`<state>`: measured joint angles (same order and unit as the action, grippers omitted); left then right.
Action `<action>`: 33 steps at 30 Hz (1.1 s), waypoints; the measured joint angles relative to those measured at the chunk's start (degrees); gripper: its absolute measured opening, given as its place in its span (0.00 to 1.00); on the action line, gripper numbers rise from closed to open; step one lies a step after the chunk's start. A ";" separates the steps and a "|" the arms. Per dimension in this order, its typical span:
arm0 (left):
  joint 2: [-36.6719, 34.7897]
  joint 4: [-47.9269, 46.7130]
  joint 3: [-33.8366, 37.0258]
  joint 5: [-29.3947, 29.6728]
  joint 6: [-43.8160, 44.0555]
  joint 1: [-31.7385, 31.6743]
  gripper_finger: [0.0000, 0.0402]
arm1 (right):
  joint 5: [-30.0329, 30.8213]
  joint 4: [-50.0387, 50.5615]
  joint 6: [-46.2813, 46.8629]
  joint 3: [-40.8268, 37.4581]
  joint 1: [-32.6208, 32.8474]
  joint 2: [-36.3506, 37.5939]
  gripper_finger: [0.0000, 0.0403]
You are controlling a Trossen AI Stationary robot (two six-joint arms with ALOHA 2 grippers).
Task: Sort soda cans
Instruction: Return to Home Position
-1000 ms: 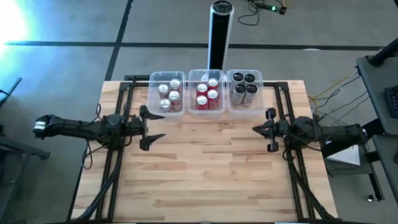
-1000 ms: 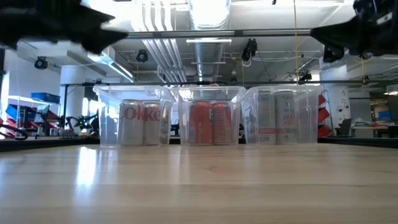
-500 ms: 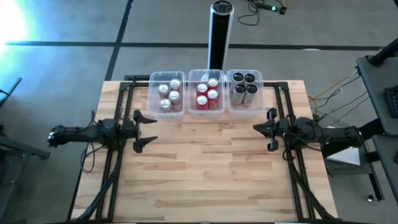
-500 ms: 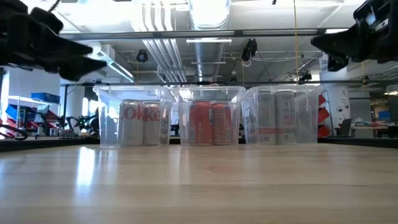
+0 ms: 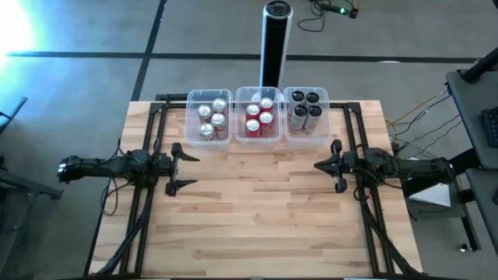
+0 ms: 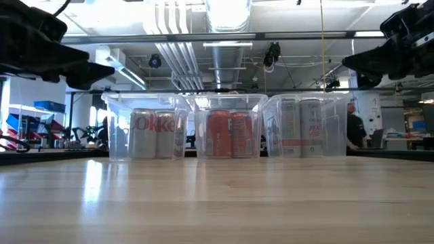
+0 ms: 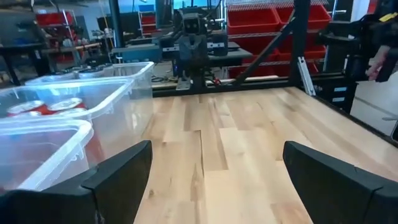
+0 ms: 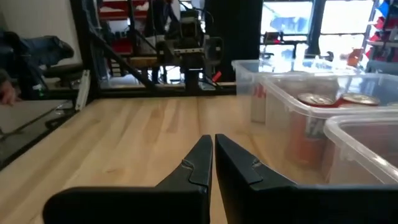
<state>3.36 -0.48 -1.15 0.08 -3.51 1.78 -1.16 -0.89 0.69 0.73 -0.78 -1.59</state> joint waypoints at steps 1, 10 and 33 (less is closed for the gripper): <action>-0.02 0.04 0.00 0.10 -0.55 0.00 0.86 | 0.18 0.04 -0.89 0.00 0.00 -0.10 0.03; -0.86 1.61 0.55 0.66 -3.79 0.00 0.86 | 0.67 0.19 -4.32 -0.02 0.00 -0.82 0.03; 3.24 1.12 -0.96 0.92 -4.16 0.00 0.86 | 0.91 -0.13 -4.16 -0.07 0.00 -0.82 0.03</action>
<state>6.59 0.64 -2.11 0.99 -7.66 1.78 -0.25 -1.02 -3.47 0.67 -0.78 -2.42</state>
